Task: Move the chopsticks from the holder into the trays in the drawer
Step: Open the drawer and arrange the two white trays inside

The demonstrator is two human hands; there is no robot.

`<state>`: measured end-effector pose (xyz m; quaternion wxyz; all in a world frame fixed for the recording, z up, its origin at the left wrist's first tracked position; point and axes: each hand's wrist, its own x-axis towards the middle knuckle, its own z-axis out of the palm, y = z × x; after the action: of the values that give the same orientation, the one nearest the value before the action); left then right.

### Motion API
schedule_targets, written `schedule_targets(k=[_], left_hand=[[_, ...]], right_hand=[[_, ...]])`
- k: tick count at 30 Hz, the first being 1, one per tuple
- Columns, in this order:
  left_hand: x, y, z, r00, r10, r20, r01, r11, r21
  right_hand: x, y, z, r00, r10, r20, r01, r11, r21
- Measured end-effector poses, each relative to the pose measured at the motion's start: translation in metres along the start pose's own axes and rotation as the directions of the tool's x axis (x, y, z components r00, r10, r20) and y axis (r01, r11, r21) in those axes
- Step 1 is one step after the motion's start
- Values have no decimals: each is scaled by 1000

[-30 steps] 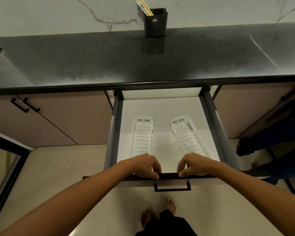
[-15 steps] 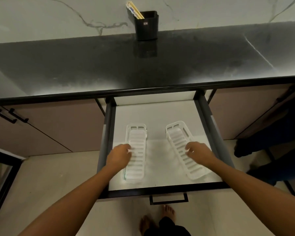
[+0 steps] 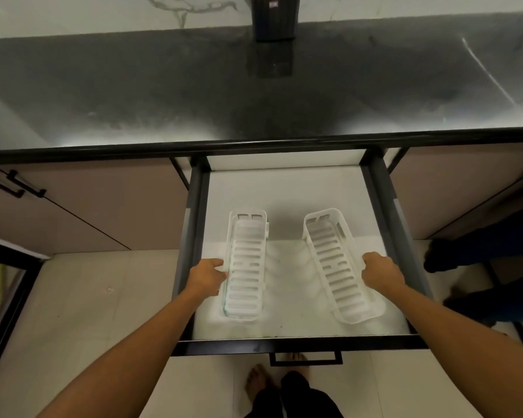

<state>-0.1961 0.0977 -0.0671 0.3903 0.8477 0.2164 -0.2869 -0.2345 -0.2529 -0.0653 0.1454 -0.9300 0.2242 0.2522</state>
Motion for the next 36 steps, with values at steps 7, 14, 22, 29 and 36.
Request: schedule_targets(k=[7, 14, 22, 29, 36], left_hand=[[1, 2, 15, 996, -19, 90, 27, 996, -83], [-2, 3, 30, 993, -14, 116, 26, 995, -100], [0, 0, 33, 991, 0, 132, 11, 996, -85], [2, 0, 31, 989, 10, 150, 0, 998, -62], [-1, -2, 29, 984, 31, 176, -29, 999, -12]], right_hand=[[-6, -32, 15, 997, -37, 74, 27, 990, 137], [-9, -47, 26, 994, -47, 102, 19, 968, 251], [-11, -48, 31, 991, -65, 115, 30, 958, 285], [-12, -49, 29, 989, -65, 135, 21, 952, 307], [-22, -45, 34, 990, -51, 134, 12, 960, 281]])
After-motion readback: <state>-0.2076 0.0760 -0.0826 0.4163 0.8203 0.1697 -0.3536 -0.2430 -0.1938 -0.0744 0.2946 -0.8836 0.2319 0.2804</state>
